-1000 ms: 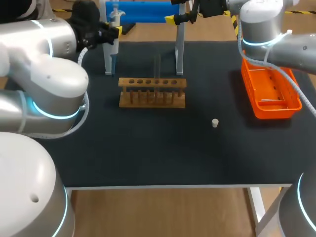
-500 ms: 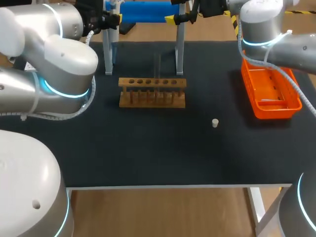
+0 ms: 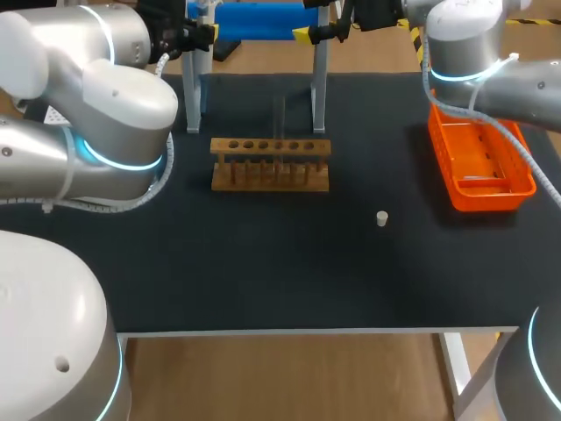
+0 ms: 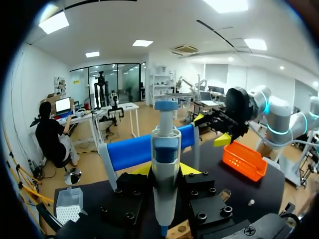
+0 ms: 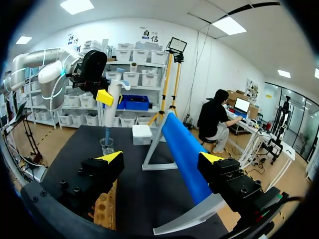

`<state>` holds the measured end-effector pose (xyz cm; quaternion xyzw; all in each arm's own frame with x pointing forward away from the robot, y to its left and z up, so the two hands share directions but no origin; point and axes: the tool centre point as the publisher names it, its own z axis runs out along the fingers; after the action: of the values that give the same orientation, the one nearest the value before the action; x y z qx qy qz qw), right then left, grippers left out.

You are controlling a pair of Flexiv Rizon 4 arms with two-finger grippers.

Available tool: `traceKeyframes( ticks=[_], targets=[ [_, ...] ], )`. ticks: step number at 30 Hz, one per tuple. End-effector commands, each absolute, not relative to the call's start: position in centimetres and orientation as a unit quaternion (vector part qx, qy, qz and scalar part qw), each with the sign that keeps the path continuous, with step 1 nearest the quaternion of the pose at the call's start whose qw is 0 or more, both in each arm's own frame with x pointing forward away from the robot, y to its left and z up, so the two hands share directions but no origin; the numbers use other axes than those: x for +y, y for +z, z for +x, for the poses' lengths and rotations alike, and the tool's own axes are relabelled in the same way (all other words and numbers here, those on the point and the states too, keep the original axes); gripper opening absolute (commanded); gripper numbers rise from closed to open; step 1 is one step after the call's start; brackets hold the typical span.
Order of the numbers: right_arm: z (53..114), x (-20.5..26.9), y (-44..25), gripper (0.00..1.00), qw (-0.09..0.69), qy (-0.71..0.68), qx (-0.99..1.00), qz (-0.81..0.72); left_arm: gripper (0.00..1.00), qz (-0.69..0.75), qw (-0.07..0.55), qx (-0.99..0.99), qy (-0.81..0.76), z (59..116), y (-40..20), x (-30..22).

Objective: Invert the test tube, pick up the pipette, mount the tip to pipette, aspirate from beaker and dispense into the tube, eject the tip, return the pipette, and cap with the stopper.

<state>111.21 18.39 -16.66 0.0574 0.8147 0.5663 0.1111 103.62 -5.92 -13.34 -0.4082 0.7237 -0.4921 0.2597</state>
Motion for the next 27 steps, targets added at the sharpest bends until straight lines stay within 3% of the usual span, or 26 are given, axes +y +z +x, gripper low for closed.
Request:
traceKeyframes(
  ticks=[1, 27],
  targets=[
    [111.3, 18.3, -16.6, 1.0, 0.109, 0.565, 0.816, 0.057, 0.0, -0.407, 0.26, 0.723, -0.494, 103.6, -13.4, -5.8],
    [111.3, 18.3, -16.6, 1.0, 0.109, 0.565, 0.816, 0.057, 0.0, -0.501, 0.328, 0.7, -0.389, 108.0, -16.2, -5.9]
  ],
)
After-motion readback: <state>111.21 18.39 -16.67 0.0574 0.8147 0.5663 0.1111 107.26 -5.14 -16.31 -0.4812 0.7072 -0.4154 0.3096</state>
